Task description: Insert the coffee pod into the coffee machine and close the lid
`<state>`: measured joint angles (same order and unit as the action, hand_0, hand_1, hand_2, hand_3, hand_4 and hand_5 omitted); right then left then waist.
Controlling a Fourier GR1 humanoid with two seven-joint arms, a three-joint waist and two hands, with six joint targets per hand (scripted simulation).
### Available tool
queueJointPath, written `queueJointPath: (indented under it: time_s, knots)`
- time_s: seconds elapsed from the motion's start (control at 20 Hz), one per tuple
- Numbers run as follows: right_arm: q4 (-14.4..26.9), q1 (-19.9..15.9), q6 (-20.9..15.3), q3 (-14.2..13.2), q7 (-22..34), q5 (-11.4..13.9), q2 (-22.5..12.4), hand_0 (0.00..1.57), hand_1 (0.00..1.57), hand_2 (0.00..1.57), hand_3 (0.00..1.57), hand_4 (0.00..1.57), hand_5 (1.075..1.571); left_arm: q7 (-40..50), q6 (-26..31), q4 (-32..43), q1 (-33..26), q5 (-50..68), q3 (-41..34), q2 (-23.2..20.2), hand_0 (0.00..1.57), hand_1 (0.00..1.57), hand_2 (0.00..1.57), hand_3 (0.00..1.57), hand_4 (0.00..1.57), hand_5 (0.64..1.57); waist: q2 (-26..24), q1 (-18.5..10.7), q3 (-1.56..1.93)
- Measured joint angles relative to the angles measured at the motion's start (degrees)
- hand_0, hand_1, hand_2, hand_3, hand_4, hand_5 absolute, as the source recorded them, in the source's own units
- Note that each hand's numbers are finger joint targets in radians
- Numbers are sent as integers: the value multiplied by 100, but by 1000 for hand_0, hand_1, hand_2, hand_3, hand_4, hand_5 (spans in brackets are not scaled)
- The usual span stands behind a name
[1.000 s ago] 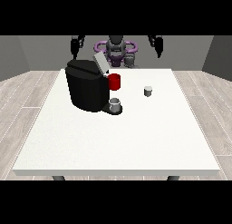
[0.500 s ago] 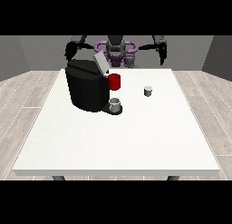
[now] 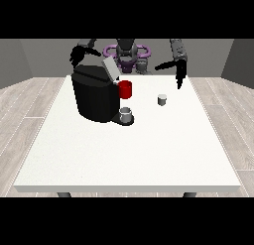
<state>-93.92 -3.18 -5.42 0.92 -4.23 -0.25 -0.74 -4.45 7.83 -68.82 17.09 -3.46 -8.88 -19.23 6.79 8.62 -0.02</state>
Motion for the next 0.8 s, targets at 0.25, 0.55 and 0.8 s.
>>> queueJointPath:
  time_s: [0.25,0.55,0.8]
  knots:
    - [-3,-173,-105,41,42,28,15,0,0,0,0,283,1571,-175,78,846,406,-146,-113,-168,0,0,0,0,0,1571,203,11,-1]
    - [310,-323,-110,-25,56,4,7,0,0,0,0,352,1571,-1,18,1403,811,-525,69,-192,0,0,0,0,0,1571,238,-33,1]
    - [531,-541,-210,-115,226,-19,-75,0,0,0,0,392,1571,-53,-214,1707,1022,-968,322,-65,105,105,502,0,0,1571,265,-63,1]
